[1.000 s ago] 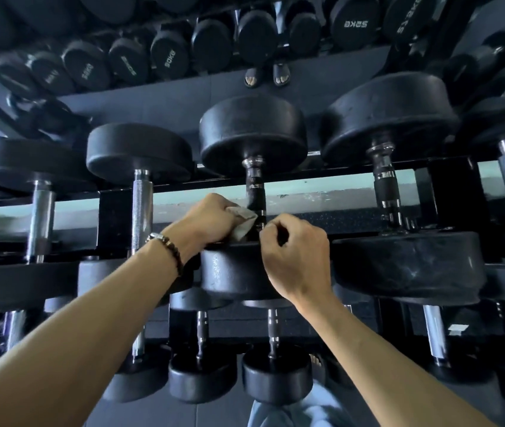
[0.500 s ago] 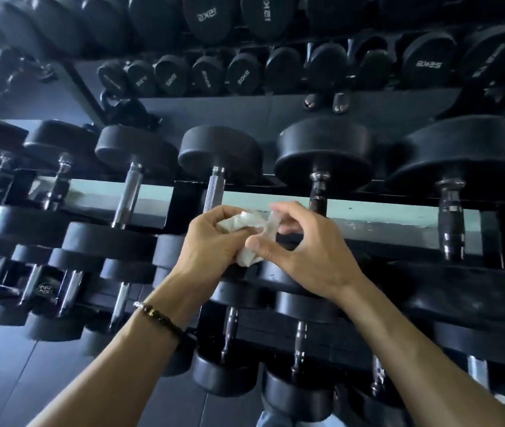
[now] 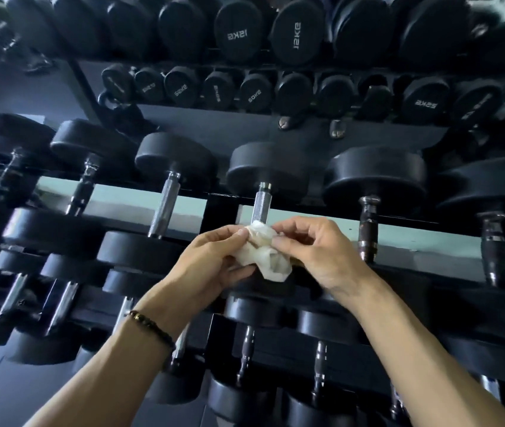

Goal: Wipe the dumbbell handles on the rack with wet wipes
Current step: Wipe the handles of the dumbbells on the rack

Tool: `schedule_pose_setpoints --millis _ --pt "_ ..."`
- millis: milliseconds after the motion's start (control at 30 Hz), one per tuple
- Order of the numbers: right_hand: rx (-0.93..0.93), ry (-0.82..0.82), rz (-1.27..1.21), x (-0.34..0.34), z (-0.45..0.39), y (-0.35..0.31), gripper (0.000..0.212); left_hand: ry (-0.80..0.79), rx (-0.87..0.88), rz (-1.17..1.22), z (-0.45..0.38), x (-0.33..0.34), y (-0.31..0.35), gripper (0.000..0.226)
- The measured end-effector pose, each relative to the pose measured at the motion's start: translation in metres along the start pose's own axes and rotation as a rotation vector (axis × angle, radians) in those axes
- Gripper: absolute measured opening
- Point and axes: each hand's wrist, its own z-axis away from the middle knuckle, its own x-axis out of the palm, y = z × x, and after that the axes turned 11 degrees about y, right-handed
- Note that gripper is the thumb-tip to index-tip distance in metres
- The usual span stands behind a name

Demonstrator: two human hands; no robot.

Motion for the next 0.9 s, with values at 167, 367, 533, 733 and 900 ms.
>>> schedule_pose_setpoints --millis 167,367,533,733,900 --pt "-0.01 0.158 -0.018 0.046 0.0 -0.001 0.019 0.106 0.099 -0.072 -0.02 -0.026 0.007 0.006" --pt "-0.181 0.353 0.173 0.068 0.002 -0.002 0.01 -0.144 0.283 -0.446 -0.022 -0.042 0.014 0.029" --pt "-0.123 0.395 0.006 0.066 0.002 0.0 0.025 -0.121 0.185 -0.156 -0.031 -0.045 0.011 0.032" --pt "-0.194 0.16 0.193 0.056 0.007 0.0 0.052 -0.179 0.105 -0.012 -0.038 -0.037 0.017 0.039" --pt "-0.151 0.213 0.309 0.043 -0.001 -0.001 0.03 -0.295 0.062 -0.027 -0.045 -0.032 0.022 0.023"
